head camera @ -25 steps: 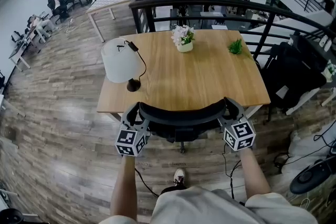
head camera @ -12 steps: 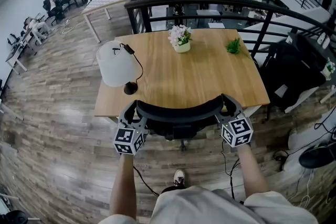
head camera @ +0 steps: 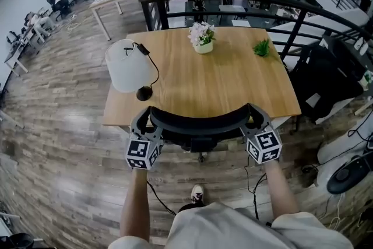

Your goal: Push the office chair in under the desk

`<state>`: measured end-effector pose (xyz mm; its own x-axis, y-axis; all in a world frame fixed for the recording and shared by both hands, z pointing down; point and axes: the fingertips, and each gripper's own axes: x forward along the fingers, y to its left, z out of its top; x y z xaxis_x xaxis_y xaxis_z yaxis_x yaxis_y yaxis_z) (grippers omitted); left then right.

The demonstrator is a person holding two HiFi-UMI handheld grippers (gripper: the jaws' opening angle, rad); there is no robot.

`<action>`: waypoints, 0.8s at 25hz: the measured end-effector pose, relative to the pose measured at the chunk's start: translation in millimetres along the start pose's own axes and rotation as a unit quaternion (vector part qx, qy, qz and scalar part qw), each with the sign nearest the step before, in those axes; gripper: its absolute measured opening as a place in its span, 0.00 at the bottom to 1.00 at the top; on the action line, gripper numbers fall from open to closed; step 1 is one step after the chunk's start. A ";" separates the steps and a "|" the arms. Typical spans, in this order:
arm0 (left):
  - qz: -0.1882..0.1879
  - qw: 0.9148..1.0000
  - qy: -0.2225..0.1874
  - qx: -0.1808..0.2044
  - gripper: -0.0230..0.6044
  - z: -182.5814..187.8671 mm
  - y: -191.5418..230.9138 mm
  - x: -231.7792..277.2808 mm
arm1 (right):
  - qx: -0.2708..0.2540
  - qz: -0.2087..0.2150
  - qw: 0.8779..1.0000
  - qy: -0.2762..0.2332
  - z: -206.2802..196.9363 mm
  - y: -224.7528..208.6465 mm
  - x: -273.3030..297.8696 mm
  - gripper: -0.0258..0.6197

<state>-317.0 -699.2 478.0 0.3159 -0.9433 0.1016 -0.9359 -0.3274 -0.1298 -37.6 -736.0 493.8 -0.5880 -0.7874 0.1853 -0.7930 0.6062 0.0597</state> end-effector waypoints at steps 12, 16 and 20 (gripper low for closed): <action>-0.014 1.000 -0.007 -0.017 0.46 -2.5 2.1 -4.7 | -0.007 0.015 0.999 0.039 -1.3 1.3 -3.5 0.46; 0.019 0.999 0.012 0.028 0.48 -7.0 6.0 -10.6 | -0.023 0.007 0.998 0.054 -1.9 -4.9 -19.6 0.45; 0.031 0.999 0.021 0.023 0.48 -12.7 1.8 -28.2 | -0.022 -0.003 0.998 0.064 -11.1 -9.8 -44.6 0.45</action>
<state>-329.5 -672.5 487.4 0.2497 -0.9592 0.1324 -0.9450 -0.2713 -0.1830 -1.8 -705.6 495.8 -0.5558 -0.7723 0.3075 -0.7874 0.6077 0.1032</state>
